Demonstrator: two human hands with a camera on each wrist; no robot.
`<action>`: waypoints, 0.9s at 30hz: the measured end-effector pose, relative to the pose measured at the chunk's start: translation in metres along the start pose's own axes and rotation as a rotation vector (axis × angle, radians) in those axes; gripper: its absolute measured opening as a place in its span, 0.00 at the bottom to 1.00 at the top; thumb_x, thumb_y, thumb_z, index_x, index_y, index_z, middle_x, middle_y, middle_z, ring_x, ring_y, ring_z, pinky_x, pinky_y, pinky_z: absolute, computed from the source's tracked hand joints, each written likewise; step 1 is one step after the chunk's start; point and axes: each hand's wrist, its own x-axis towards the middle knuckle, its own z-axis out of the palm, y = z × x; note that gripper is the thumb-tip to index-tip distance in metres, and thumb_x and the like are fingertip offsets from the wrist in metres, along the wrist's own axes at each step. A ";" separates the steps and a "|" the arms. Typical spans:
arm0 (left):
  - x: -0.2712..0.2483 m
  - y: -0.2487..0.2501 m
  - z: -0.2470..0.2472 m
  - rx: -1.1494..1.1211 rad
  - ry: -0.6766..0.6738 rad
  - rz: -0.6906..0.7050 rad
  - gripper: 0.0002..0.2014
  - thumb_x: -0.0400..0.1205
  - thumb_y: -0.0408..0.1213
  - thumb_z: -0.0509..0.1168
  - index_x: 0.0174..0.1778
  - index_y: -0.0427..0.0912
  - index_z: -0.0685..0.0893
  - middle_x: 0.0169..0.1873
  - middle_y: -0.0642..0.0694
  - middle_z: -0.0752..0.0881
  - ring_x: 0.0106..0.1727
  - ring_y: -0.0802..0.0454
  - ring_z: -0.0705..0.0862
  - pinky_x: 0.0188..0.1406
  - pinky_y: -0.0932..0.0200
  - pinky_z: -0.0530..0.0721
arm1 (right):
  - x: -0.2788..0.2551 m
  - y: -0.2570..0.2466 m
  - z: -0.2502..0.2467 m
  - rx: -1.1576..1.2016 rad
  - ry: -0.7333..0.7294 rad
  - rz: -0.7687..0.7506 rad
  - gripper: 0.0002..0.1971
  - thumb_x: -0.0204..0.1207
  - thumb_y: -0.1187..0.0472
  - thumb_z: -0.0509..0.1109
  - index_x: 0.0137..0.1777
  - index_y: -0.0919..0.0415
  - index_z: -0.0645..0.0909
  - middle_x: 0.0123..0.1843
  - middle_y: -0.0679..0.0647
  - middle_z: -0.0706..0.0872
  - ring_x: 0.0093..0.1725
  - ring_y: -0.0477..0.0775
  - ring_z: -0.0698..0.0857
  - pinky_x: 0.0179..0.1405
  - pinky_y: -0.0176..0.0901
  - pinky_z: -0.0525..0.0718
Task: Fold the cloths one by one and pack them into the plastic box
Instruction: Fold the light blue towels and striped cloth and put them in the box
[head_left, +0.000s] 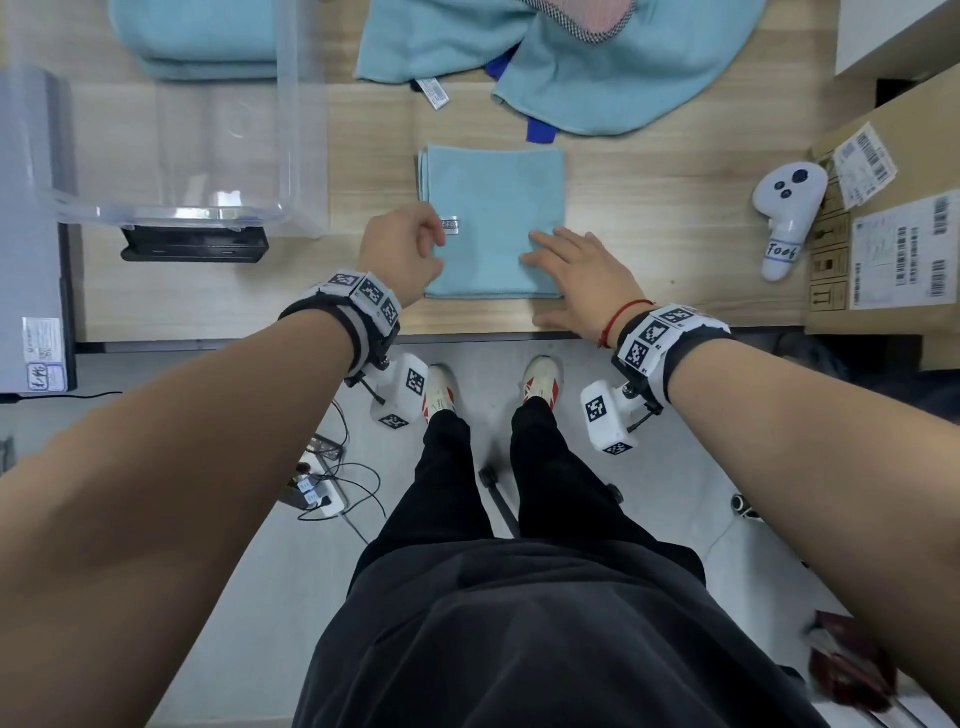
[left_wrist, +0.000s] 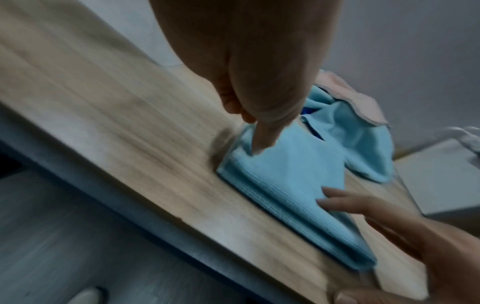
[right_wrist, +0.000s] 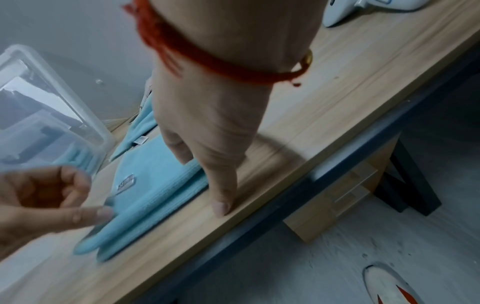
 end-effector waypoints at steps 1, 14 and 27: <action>-0.001 0.004 0.001 -0.002 -0.044 0.087 0.12 0.67 0.29 0.72 0.41 0.50 0.84 0.36 0.51 0.85 0.38 0.55 0.81 0.46 0.55 0.83 | -0.001 -0.001 0.001 -0.016 -0.005 -0.001 0.43 0.65 0.45 0.81 0.79 0.52 0.68 0.85 0.51 0.61 0.84 0.59 0.58 0.82 0.58 0.55; -0.017 -0.003 -0.004 0.262 -0.422 0.307 0.44 0.56 0.46 0.86 0.68 0.43 0.76 0.64 0.46 0.80 0.64 0.48 0.77 0.63 0.61 0.70 | -0.018 -0.012 0.008 -0.067 0.052 -0.028 0.18 0.59 0.58 0.84 0.45 0.57 0.81 0.74 0.54 0.78 0.72 0.63 0.75 0.66 0.56 0.73; -0.023 -0.003 0.000 0.491 -0.393 0.376 0.34 0.62 0.38 0.82 0.65 0.48 0.77 0.59 0.50 0.79 0.61 0.48 0.79 0.57 0.51 0.70 | -0.014 -0.010 -0.013 0.077 0.018 0.122 0.09 0.68 0.54 0.66 0.34 0.53 0.68 0.33 0.55 0.84 0.35 0.64 0.80 0.34 0.46 0.72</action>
